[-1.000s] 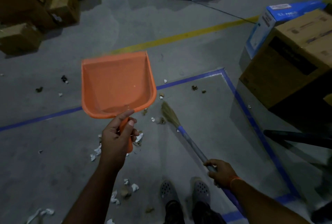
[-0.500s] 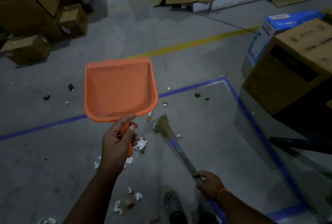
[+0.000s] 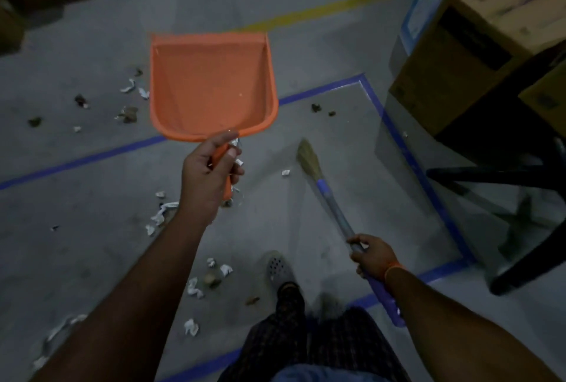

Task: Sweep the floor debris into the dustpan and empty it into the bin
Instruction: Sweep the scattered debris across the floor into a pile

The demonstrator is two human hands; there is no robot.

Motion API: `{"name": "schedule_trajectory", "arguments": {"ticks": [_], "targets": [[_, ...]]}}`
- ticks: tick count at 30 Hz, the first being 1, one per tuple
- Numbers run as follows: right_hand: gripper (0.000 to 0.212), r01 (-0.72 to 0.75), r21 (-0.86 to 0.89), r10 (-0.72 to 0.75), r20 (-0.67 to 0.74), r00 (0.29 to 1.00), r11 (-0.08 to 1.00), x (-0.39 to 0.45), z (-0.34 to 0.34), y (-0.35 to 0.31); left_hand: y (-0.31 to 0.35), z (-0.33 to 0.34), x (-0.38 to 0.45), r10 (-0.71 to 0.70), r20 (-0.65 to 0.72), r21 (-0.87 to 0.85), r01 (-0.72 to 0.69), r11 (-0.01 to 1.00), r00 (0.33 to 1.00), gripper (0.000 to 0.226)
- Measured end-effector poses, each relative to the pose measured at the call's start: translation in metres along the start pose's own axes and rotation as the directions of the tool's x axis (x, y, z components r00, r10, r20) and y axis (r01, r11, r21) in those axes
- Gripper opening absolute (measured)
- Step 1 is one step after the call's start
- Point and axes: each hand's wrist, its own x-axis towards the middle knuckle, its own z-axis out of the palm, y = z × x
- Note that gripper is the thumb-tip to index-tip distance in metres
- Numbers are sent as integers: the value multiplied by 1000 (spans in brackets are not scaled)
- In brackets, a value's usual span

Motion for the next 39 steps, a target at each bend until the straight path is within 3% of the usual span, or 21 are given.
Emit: {"name": "schedule_trajectory", "arguments": {"ticks": [4, 9, 15, 22, 29, 35, 39], "targets": [[32, -65, -102, 69, 41, 997, 993, -33, 15, 30, -5, -4, -37, 24, 4, -5, -24, 1000, 1000, 28], [29, 80, -284, -26, 191, 981, 955, -56, 49, 48, -17, -15, -94, 80, -16, 39, -79, 996, 997, 29], [30, 179, -215, -130, 225, 966, 960, -101, 48, 66, -28, -10, -158, 26, 24, 9, -26, 1000, 999, 27], [30, 127, -107, -128, 2, 992, 986, -98, -9, 67, -36, 18, -157, 7, 122, -40, -3, 999, 993, 28], [32, 9, 6, -7, -249, 968, 1000, -24, -81, 46, -41, 55, -90, -14, 167, -27, 19, 999, 986, 27], [32, -78, 70, 98, -362, 927, 994, 48, -134, 23, -47, 83, -20, -61, 207, 3, 62, 998, 977, 27], [32, -116, 107, 147, -355, 923, 988, 82, -151, 6, -47, 99, 16, -60, 226, 14, 59, 998, 972, 27]]}}
